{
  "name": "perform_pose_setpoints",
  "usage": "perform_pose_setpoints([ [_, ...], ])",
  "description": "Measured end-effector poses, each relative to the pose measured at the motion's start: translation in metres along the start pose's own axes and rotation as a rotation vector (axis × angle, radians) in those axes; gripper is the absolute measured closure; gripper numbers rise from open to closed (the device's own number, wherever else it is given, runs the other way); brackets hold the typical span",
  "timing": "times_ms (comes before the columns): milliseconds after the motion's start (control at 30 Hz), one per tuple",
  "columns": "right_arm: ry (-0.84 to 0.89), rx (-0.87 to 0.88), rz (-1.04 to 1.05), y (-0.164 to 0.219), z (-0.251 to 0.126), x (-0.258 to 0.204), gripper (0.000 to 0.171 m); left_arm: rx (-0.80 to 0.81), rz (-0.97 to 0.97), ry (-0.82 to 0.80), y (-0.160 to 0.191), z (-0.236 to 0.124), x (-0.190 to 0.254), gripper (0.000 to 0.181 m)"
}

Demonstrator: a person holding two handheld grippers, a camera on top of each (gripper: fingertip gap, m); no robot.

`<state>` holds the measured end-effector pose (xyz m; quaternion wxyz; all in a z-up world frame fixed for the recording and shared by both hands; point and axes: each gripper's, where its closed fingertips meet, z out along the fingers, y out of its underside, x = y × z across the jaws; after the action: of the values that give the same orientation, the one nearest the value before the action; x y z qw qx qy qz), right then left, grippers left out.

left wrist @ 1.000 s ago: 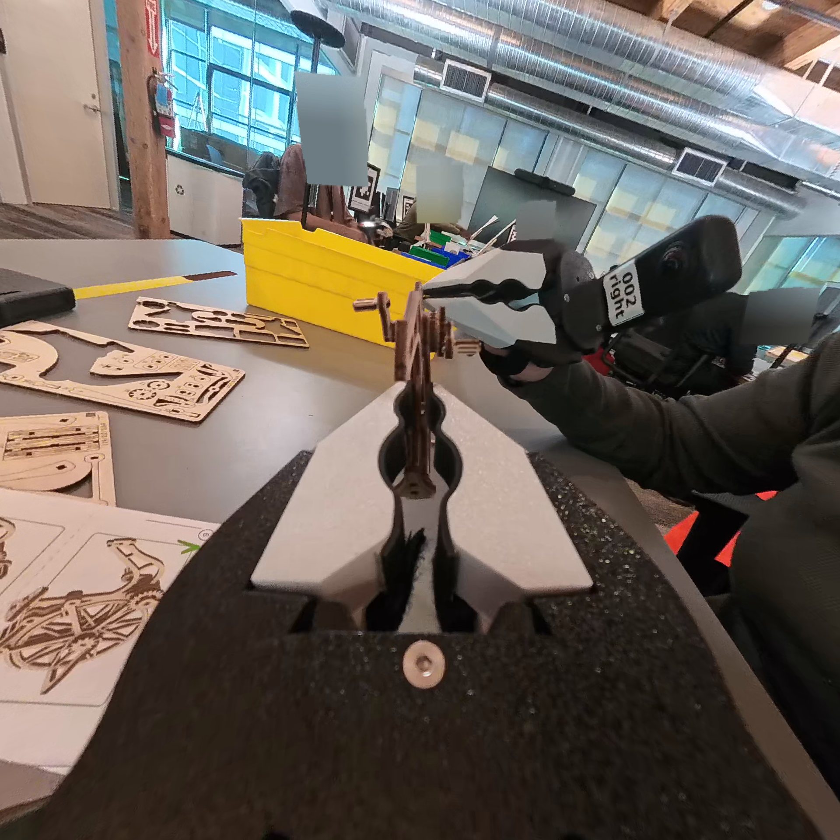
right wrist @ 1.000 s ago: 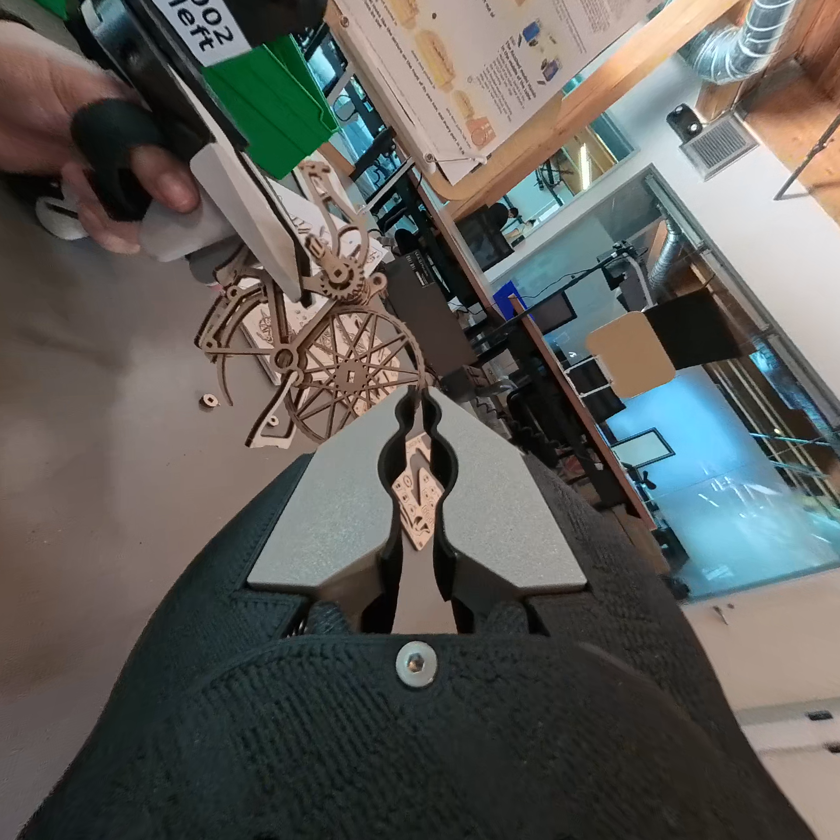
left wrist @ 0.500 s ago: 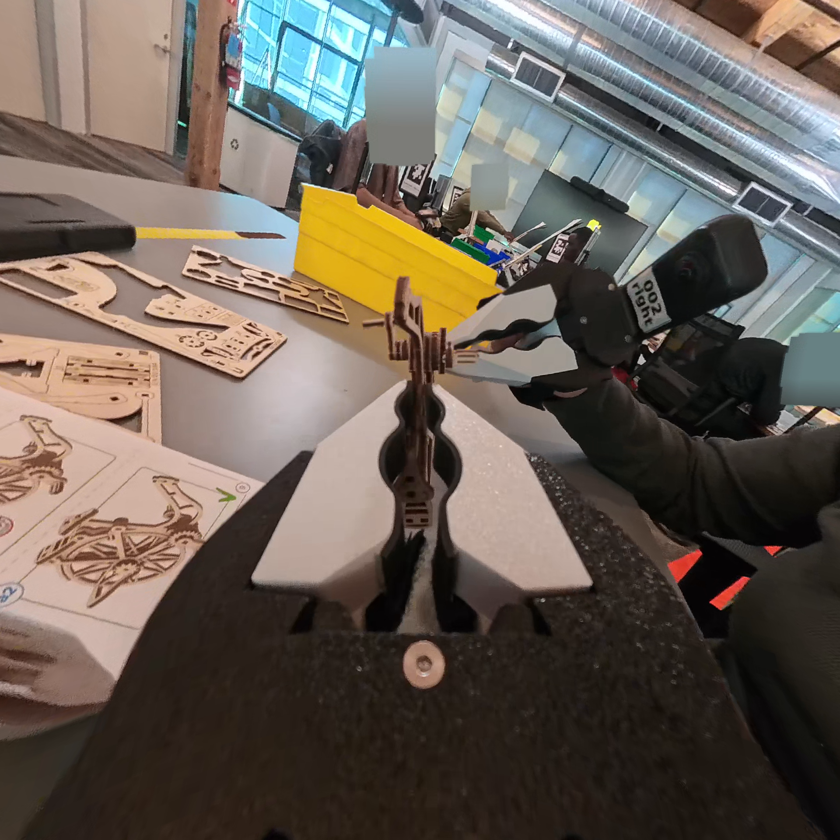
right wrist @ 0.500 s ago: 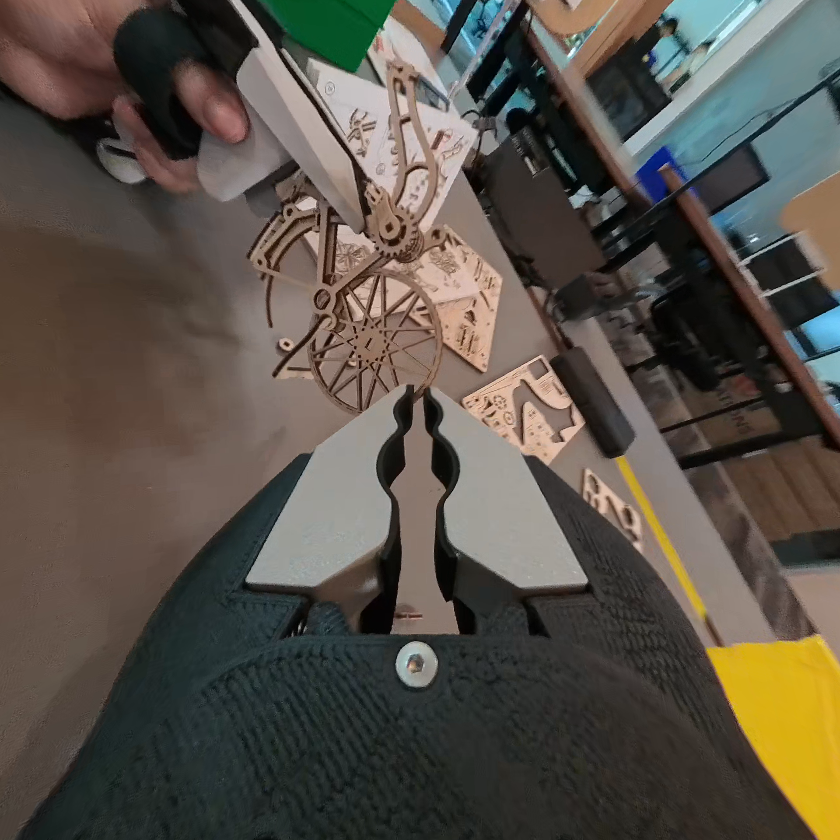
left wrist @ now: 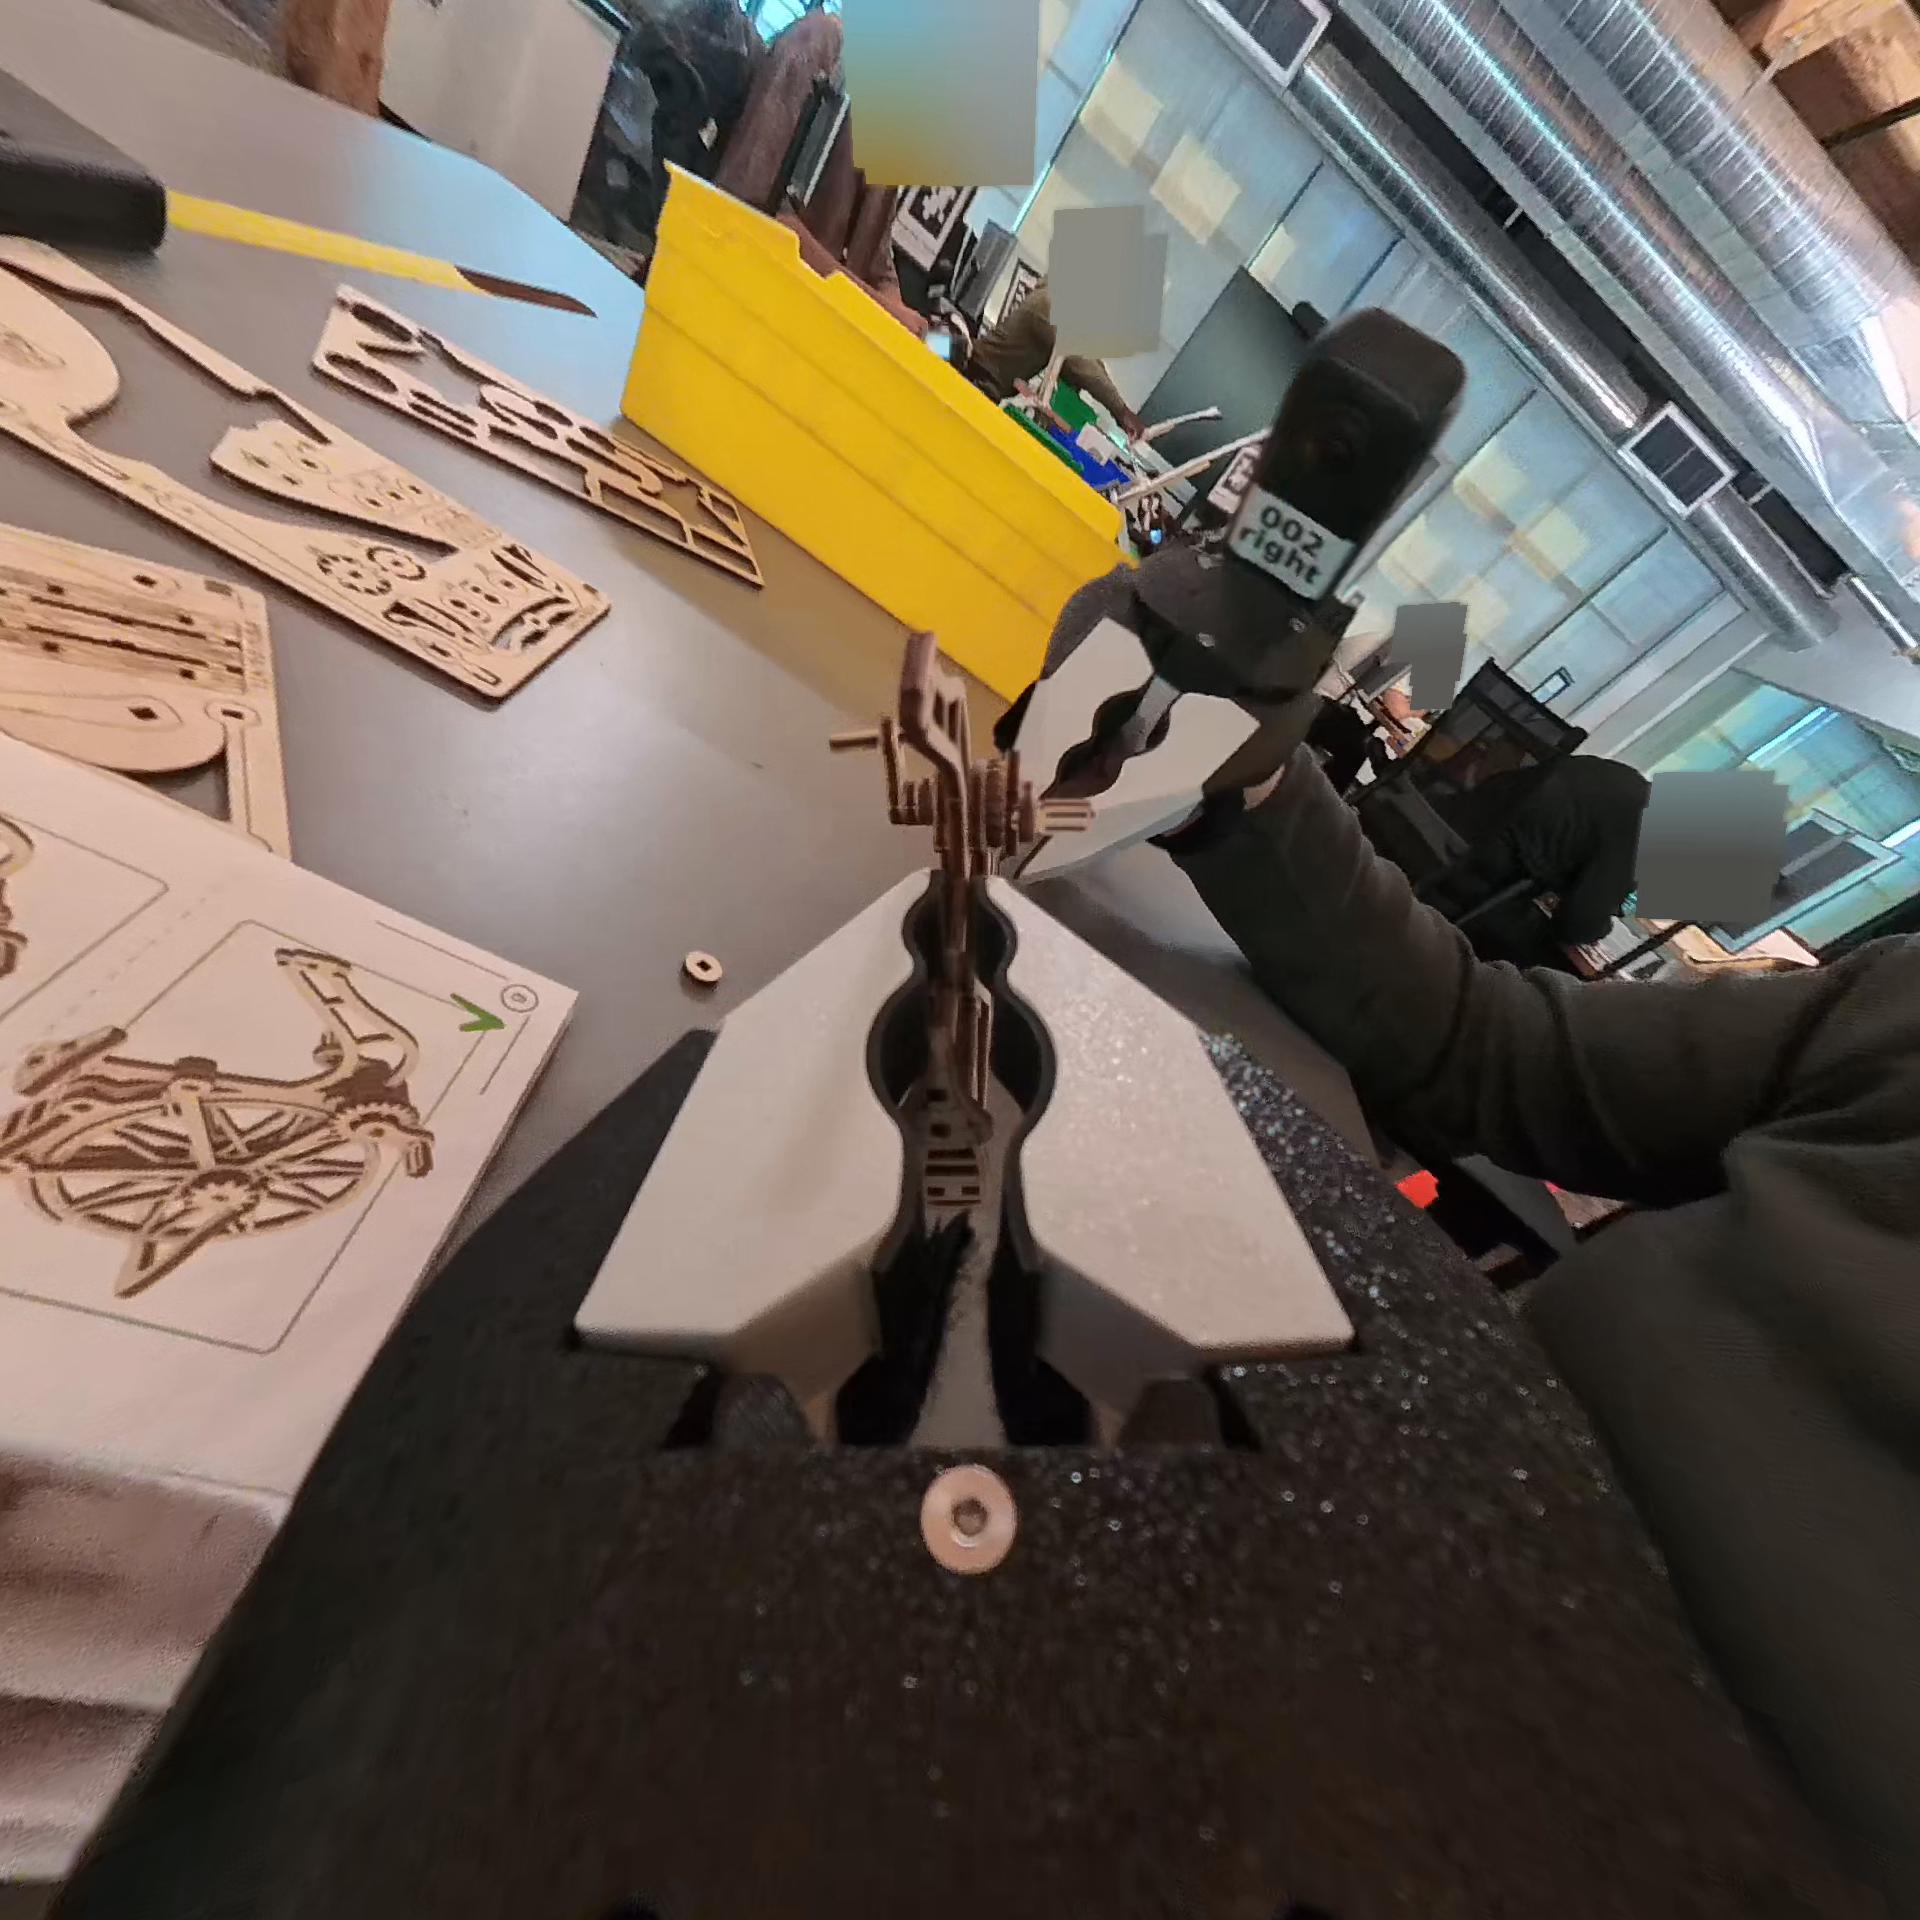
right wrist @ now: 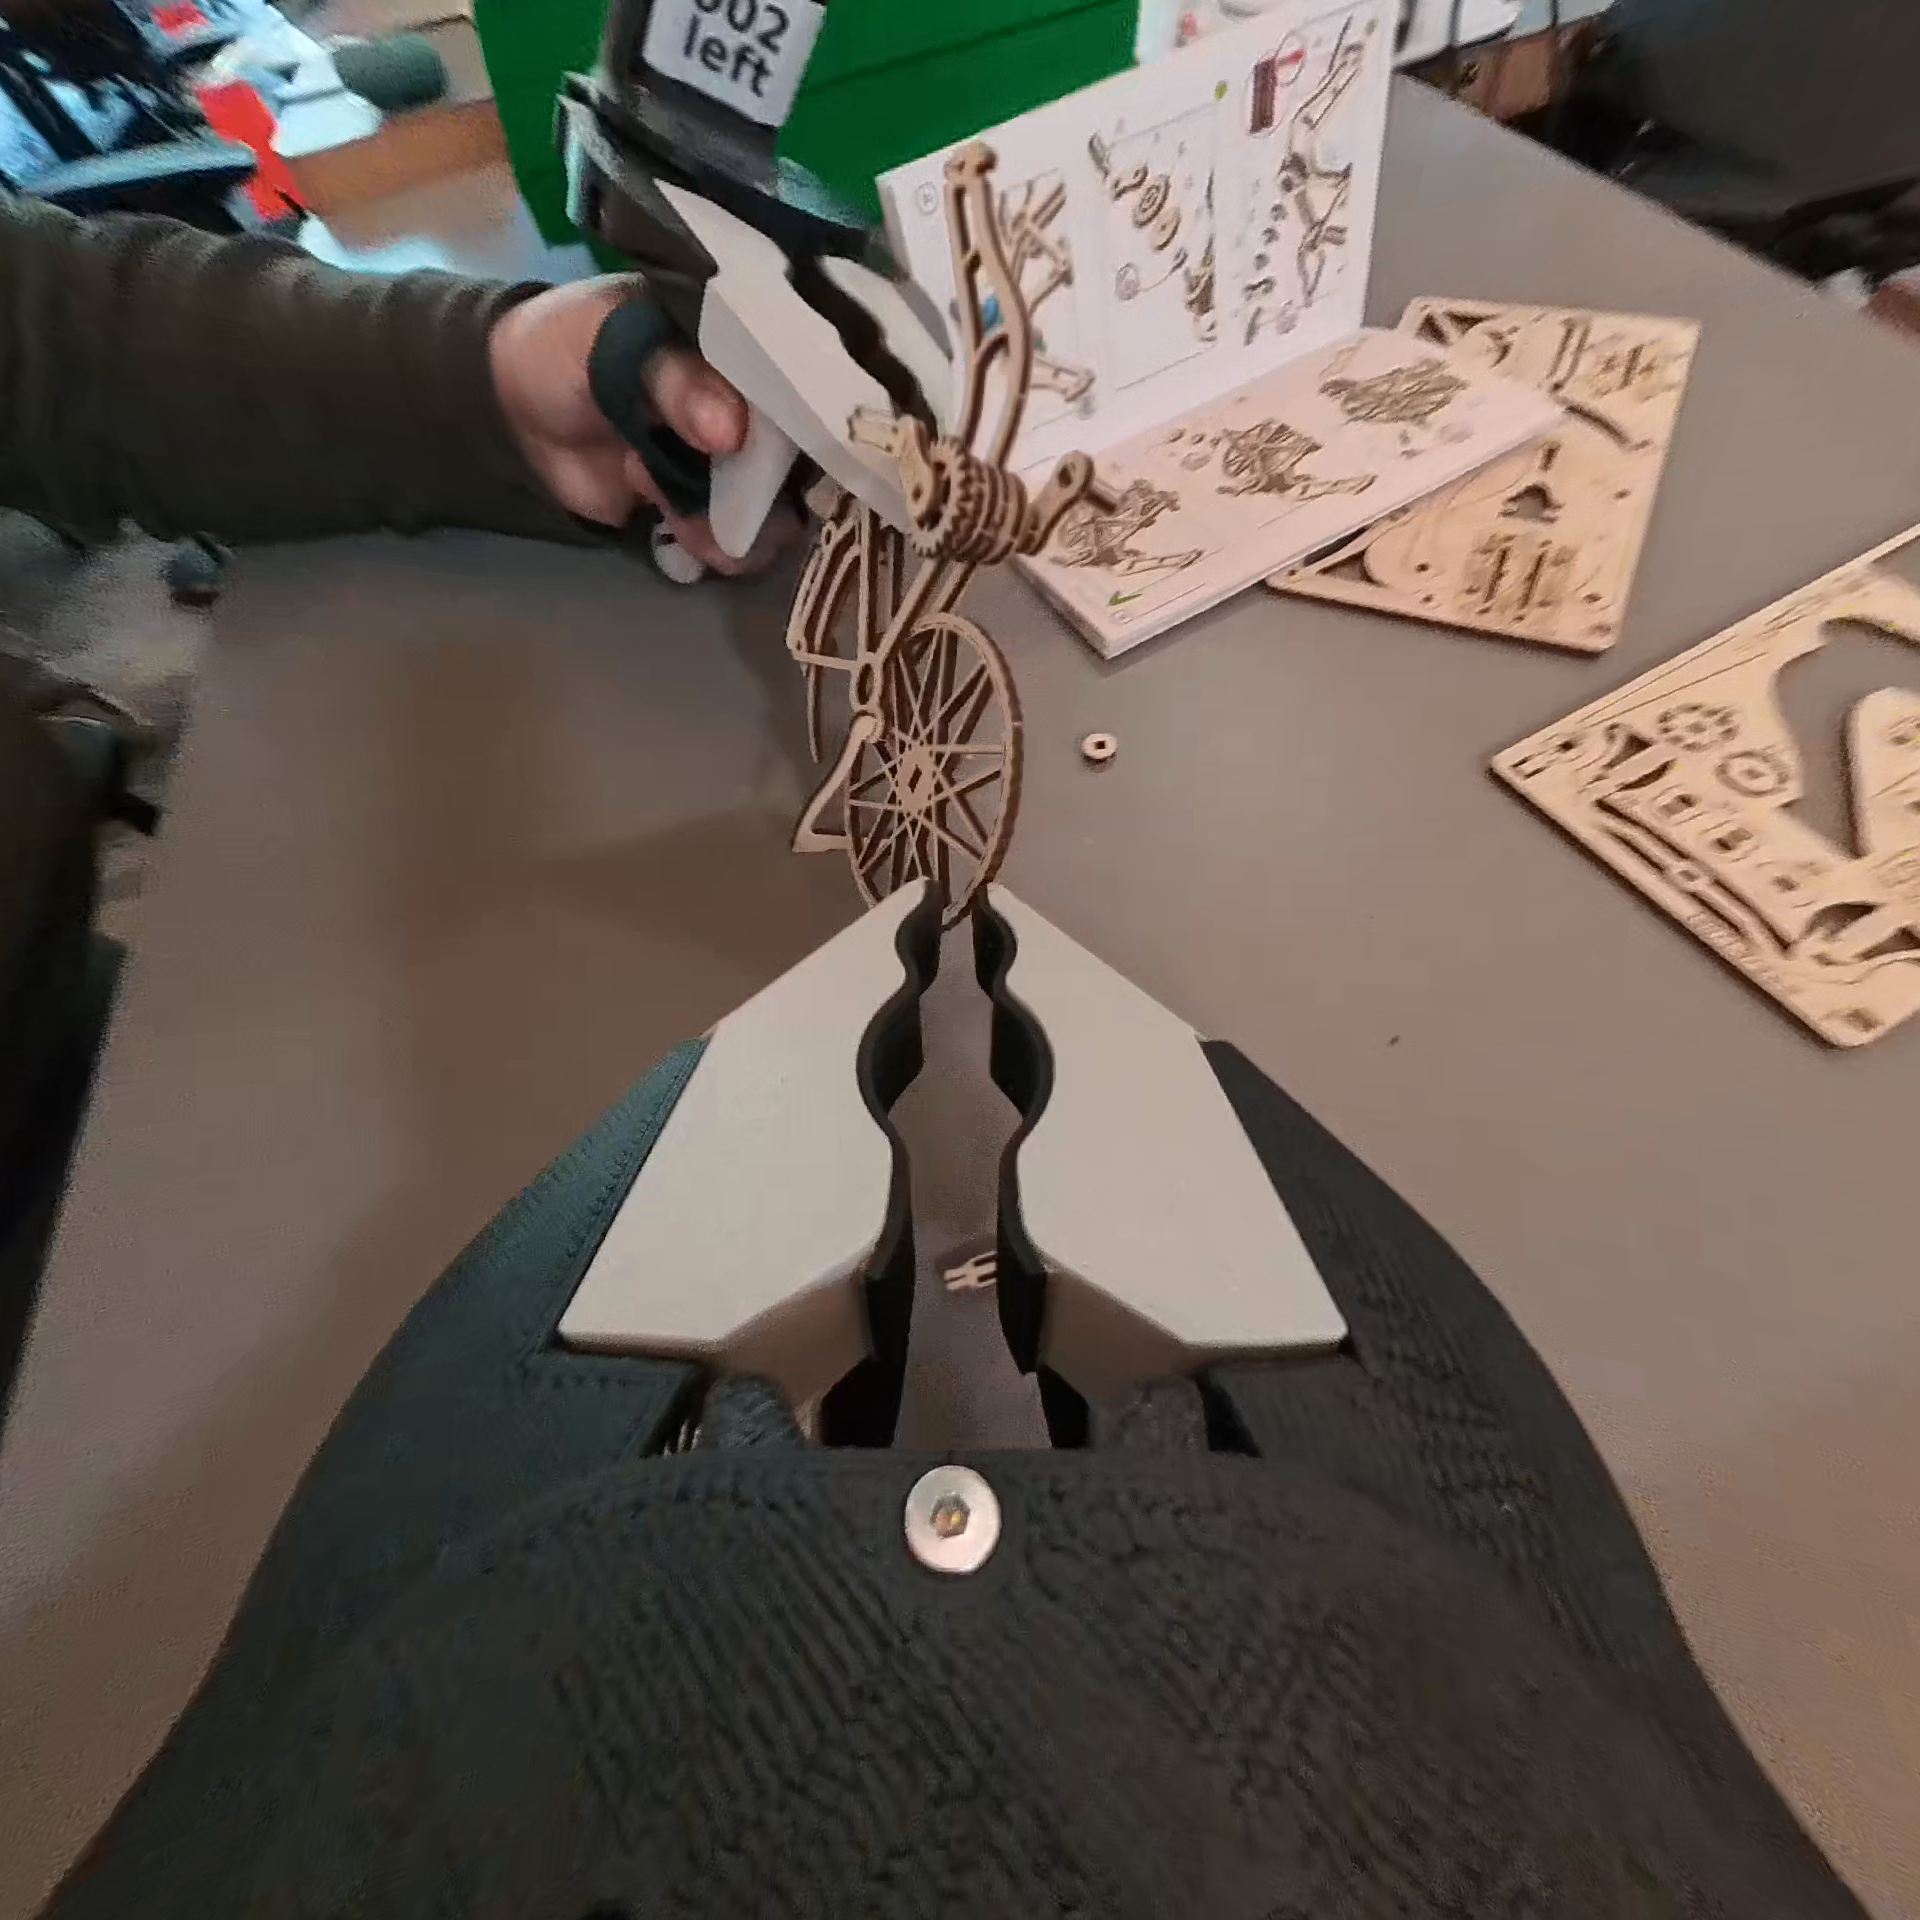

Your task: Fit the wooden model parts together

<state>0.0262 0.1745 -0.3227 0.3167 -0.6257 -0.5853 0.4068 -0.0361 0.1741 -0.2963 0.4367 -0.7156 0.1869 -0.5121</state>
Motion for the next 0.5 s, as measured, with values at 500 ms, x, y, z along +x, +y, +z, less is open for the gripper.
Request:
perform_pose_setpoints([
  [500,-0.129,-0.019,0.143,0.0082,0.0040,-0.0103,0.153,-0.057,-0.017,0.027,0.0079,0.0000,0.0017,0.180],
])
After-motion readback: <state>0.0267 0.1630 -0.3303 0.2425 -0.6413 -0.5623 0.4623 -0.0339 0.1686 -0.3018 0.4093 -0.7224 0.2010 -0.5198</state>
